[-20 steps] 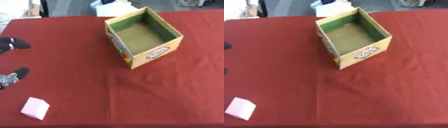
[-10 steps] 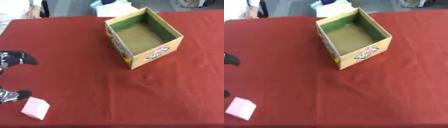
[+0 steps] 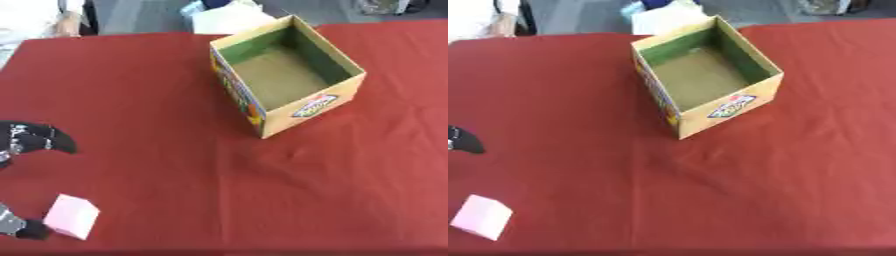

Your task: Pick up objects on the table and place them in the box.

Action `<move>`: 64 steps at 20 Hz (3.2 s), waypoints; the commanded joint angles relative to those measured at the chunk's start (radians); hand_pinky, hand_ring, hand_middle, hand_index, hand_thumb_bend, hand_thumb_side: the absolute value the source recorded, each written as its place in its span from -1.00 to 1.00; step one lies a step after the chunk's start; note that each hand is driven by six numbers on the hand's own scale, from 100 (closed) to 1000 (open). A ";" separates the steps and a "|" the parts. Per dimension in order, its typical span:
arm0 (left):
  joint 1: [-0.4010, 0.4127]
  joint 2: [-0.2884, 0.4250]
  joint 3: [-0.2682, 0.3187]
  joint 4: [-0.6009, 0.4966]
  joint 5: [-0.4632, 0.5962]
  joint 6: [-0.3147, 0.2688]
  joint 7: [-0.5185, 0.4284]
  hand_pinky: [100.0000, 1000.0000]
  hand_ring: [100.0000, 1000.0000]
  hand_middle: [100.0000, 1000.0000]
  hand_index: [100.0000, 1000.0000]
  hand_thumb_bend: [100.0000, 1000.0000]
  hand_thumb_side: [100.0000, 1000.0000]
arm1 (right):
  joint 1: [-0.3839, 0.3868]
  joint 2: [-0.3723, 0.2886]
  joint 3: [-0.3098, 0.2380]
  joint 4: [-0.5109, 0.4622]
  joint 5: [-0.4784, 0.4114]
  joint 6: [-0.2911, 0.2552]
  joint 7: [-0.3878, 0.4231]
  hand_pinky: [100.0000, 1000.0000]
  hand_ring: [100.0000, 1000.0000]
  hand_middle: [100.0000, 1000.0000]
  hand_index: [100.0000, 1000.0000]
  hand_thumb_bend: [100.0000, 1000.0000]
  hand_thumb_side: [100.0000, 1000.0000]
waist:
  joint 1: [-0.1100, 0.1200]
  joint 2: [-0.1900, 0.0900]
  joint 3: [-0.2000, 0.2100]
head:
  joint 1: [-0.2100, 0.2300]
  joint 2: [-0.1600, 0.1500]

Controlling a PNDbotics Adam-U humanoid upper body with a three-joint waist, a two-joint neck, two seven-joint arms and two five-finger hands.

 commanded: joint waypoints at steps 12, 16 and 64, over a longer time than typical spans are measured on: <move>0.022 0.030 -0.039 -0.014 0.083 0.138 -0.078 0.65 0.65 0.56 0.83 0.08 -0.09 | -0.008 -0.030 -0.005 -0.015 0.002 0.001 0.005 0.66 0.48 0.40 0.54 -1.00 1.00 | -0.001 -0.013 -0.007 | -0.018 -0.001; 0.024 0.028 -0.048 -0.014 0.088 0.172 -0.113 0.65 0.66 0.58 0.86 -0.15 -0.31 | -0.008 -0.029 -0.004 -0.015 0.001 0.001 0.005 0.66 0.48 0.40 0.54 -1.00 1.00 | -0.002 -0.013 -0.007 | -0.021 -0.002; -0.050 0.056 -0.057 -0.014 -0.066 0.251 -0.154 0.72 0.76 0.76 0.99 -0.17 -0.40 | 0.003 -0.023 -0.003 -0.015 -0.006 0.006 0.006 0.66 0.48 0.39 0.53 -1.00 1.00 | 0.006 -0.009 -0.019 | -0.048 0.004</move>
